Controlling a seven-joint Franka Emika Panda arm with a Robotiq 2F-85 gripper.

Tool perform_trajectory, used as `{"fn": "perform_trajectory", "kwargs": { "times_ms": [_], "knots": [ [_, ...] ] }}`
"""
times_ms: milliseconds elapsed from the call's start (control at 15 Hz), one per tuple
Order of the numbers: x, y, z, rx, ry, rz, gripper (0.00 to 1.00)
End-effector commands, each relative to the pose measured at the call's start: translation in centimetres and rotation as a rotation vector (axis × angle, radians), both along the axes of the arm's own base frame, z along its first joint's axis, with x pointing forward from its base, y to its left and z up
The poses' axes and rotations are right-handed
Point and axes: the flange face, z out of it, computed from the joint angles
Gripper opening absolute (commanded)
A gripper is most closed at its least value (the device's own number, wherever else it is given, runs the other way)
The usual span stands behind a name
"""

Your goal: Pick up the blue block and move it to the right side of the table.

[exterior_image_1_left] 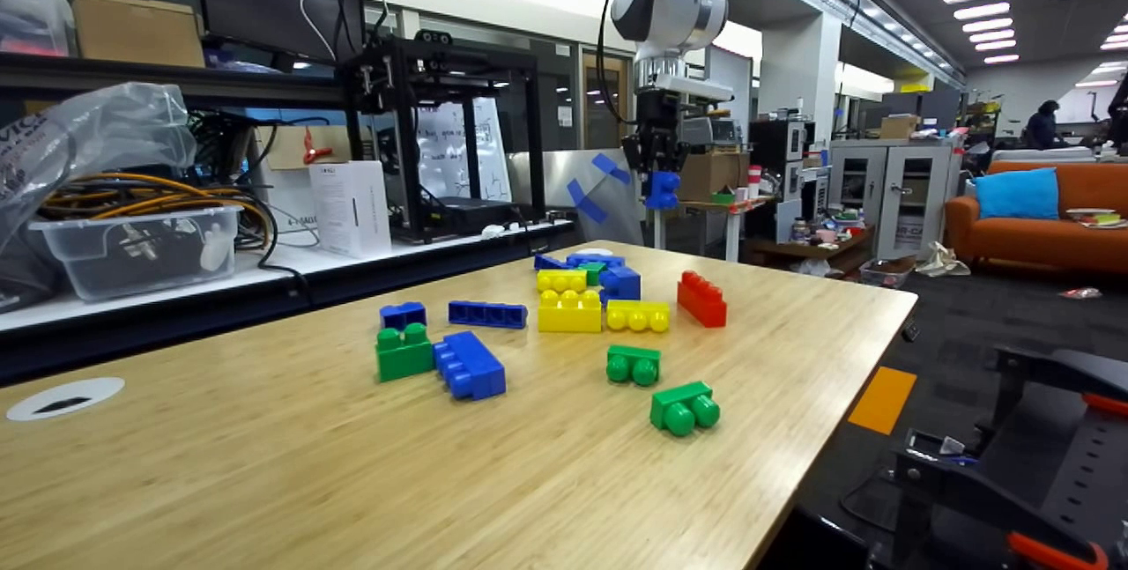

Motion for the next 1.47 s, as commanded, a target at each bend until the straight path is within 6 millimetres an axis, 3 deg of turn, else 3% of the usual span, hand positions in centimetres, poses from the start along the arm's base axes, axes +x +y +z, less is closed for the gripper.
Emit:
{"fn": "perform_trajectory", "kwargs": {
  "times_ms": [0, 1067, 1133, 1400],
  "knots": [
    [0.1, 0.0, 0.1, 0.0, 0.002, 0.001, 0.36],
    [0.1, 0.0, 0.1, 0.0, 0.004, 0.003, 0.36],
    [0.1, 0.0, 0.1, 0.0, 0.004, 0.003, 0.11],
    [1.9, -1.8, -1.7, 0.018, 0.005, -0.036, 0.11]
  ]
}}
